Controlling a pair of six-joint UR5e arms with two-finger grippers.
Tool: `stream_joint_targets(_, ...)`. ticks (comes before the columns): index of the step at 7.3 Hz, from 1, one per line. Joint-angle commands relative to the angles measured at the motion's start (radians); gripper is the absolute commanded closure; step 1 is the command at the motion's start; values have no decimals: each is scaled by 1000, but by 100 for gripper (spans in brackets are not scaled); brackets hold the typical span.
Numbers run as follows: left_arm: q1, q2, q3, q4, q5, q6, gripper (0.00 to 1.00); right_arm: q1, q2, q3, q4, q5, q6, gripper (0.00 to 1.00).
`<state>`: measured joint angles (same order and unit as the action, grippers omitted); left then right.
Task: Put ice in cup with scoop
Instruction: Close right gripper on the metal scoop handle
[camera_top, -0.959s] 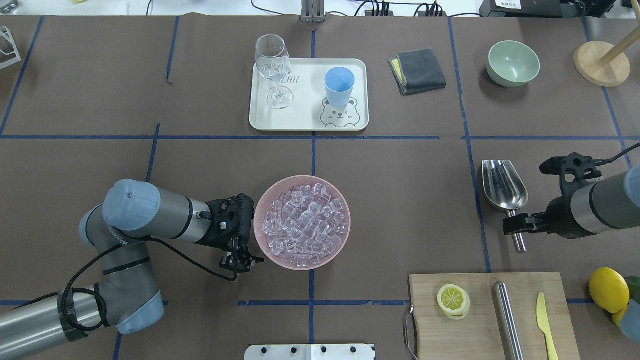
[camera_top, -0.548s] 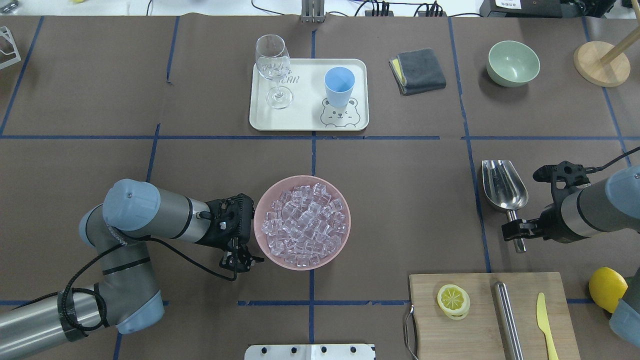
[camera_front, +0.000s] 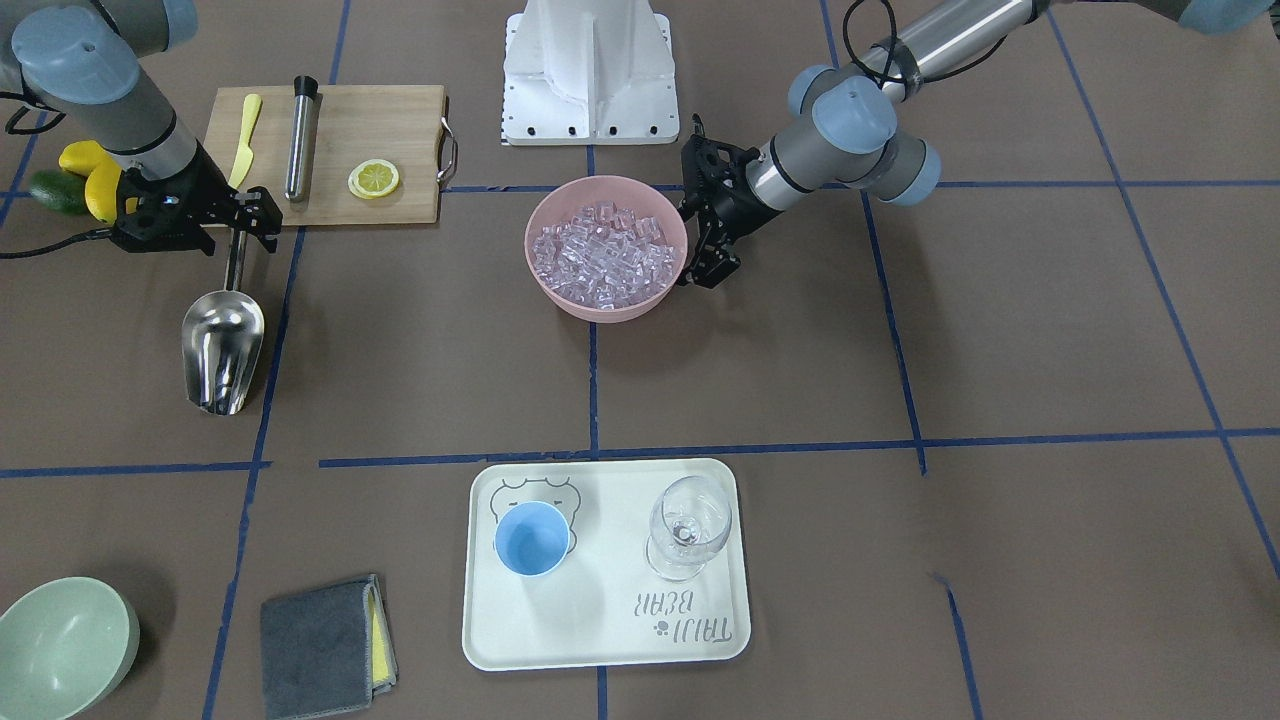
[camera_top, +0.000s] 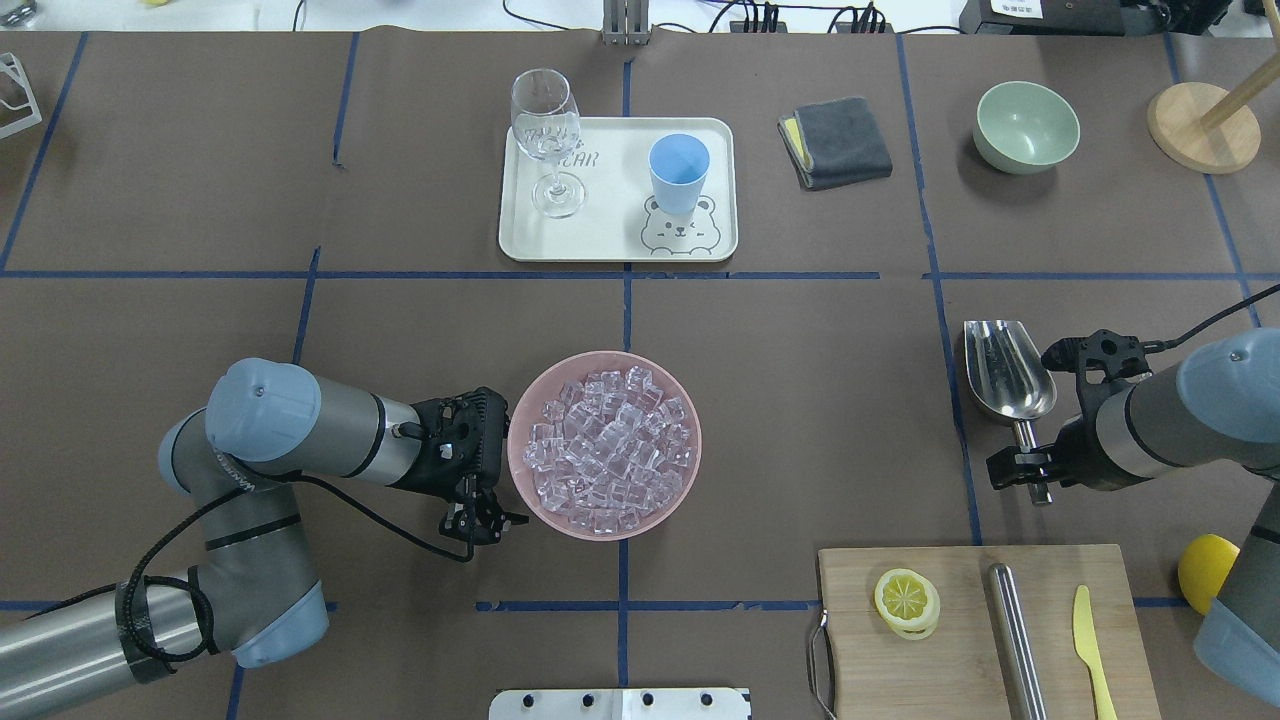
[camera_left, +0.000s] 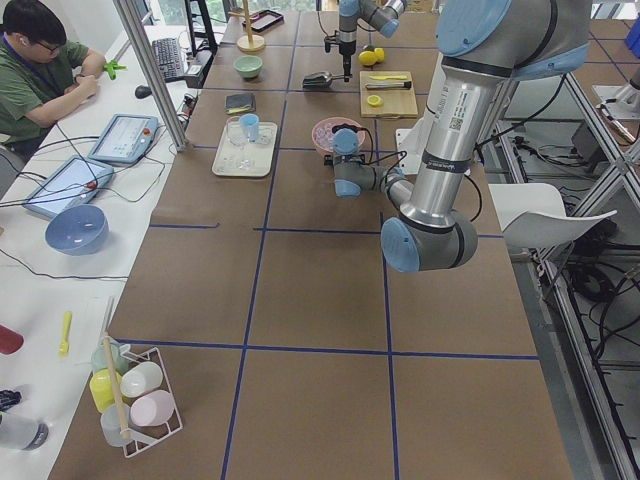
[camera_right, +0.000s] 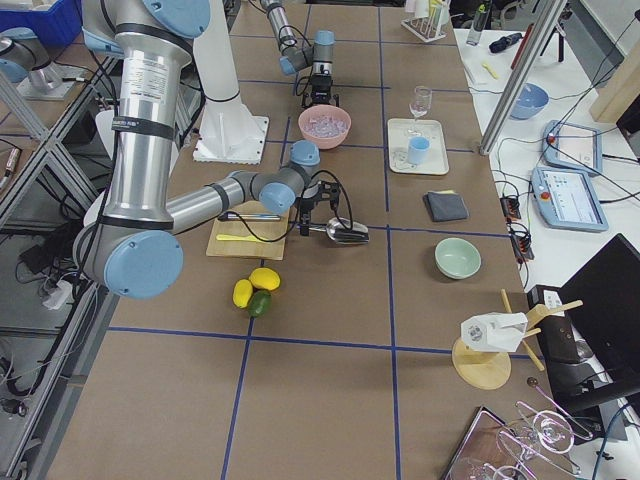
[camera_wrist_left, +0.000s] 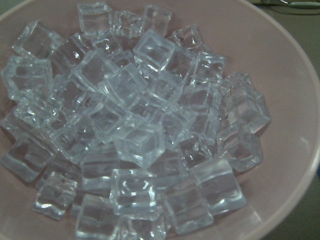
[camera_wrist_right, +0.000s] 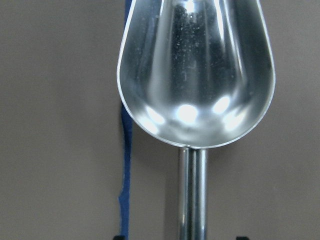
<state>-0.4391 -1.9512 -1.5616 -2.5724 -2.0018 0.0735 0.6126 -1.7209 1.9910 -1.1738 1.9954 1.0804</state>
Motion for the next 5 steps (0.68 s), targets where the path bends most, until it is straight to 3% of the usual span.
stream_joint_targets(1, -1, 0, 0, 0, 0, 0, 0, -8, 1, -11, -1, -1, 0, 33)
stream_joint_targets(3, -1, 0, 0, 0, 0, -1, 0, -11, -6, -12, -4, 0, -10, 100)
stream_joint_targets(5, -3, 2, 0, -20, 0, -3, 0, -20, -9, 5, -6, 2, -22, 100)
